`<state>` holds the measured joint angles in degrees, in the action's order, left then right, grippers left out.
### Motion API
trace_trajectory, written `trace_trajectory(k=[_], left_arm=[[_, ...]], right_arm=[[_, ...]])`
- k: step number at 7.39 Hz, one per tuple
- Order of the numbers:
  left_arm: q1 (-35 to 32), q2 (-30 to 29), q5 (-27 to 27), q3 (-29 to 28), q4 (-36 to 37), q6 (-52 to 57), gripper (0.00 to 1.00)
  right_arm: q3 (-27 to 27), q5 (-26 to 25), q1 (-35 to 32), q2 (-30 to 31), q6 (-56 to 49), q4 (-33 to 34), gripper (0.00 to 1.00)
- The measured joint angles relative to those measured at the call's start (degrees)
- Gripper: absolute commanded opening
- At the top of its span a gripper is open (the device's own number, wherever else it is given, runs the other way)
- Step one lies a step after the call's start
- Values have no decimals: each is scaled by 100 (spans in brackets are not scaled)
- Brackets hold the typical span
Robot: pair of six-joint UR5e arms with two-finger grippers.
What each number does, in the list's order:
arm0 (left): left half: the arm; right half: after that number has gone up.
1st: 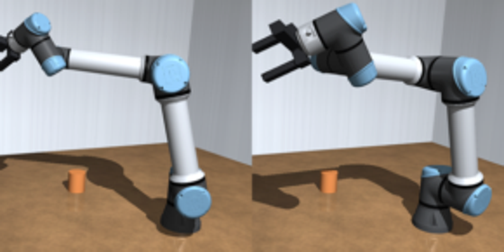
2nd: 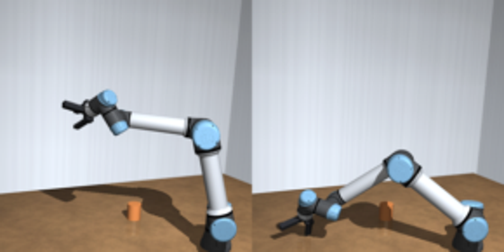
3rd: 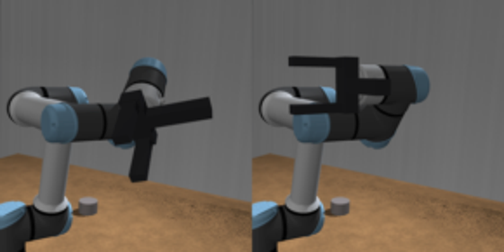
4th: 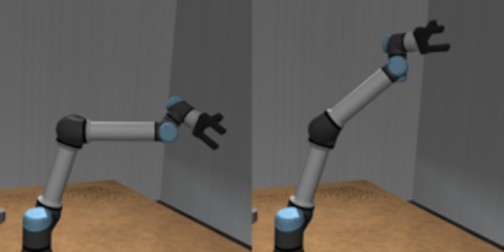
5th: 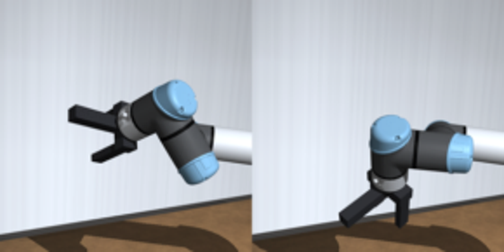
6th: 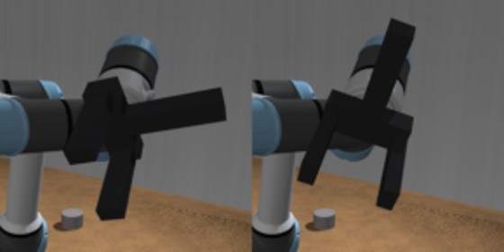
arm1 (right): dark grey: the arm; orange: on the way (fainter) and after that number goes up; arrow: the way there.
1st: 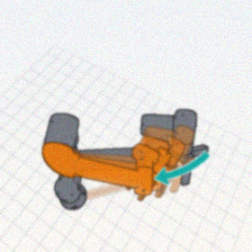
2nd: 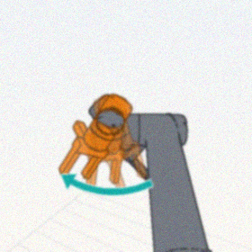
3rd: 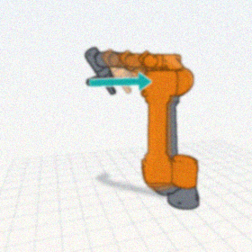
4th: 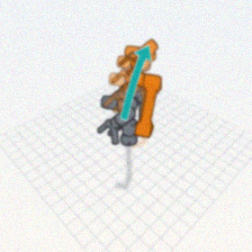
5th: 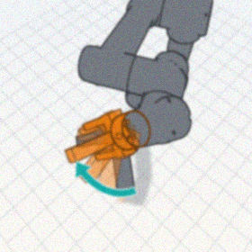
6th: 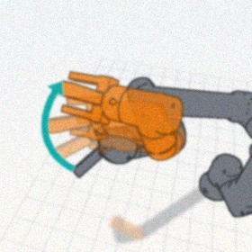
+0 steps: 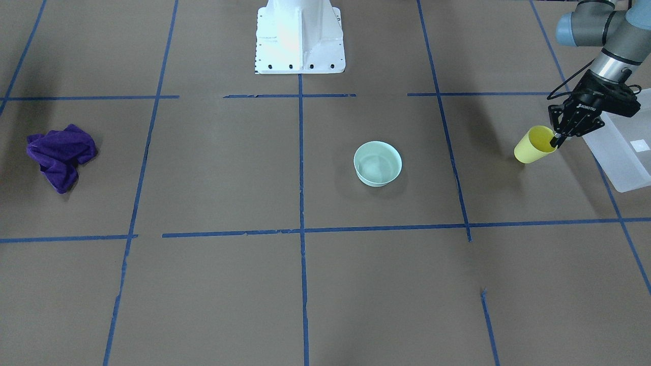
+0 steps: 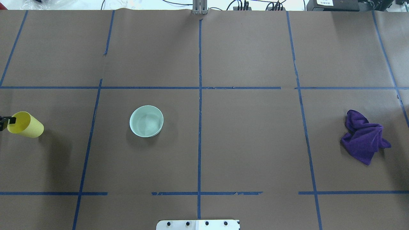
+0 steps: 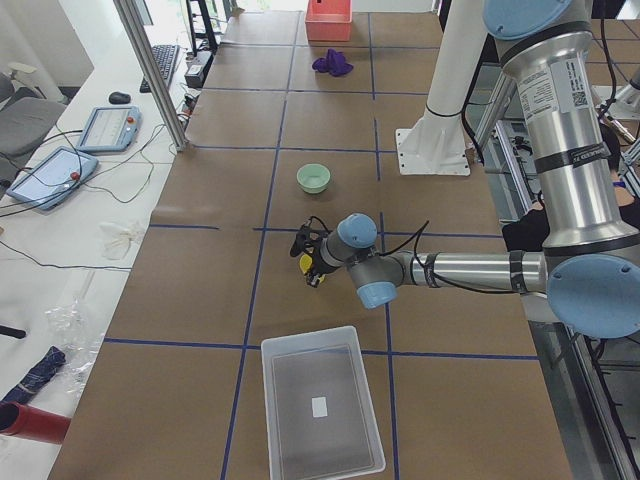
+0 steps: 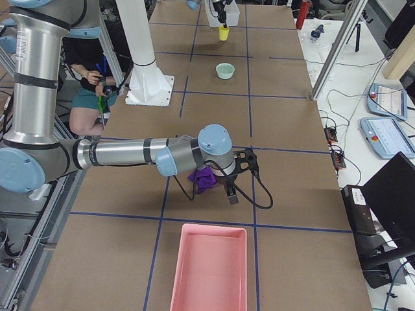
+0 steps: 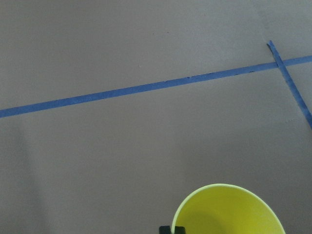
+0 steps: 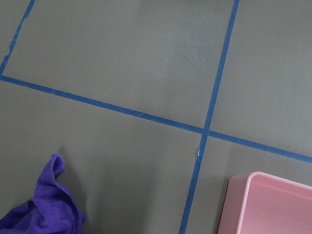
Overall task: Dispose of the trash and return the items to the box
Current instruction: 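Grasp the yellow cup with the left gripper, then carry the yellow cup into the clear plastic box and release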
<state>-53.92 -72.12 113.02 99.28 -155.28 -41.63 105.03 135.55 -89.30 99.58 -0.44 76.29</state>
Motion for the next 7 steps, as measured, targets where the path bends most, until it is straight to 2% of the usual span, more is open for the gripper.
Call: trace_trajectory(k=[1,2,4,5,7], left_arm=[[-331,107,345,127,25,395,0],[-929,143,866,174,147,989,0],[-2170,146,1821,133,791,2691,0],[-2679,134,2092,-38,1133,3707,0],[-3337,106,2285,-707,1392,5362,0]], right_arm=[[0,3,0,0,0,0,100],[0,5,0,0,0,0,100],[0,6,0,0,0,0,100],[0,6,0,0,0,0,100],[0,6,0,0,0,0,100]])
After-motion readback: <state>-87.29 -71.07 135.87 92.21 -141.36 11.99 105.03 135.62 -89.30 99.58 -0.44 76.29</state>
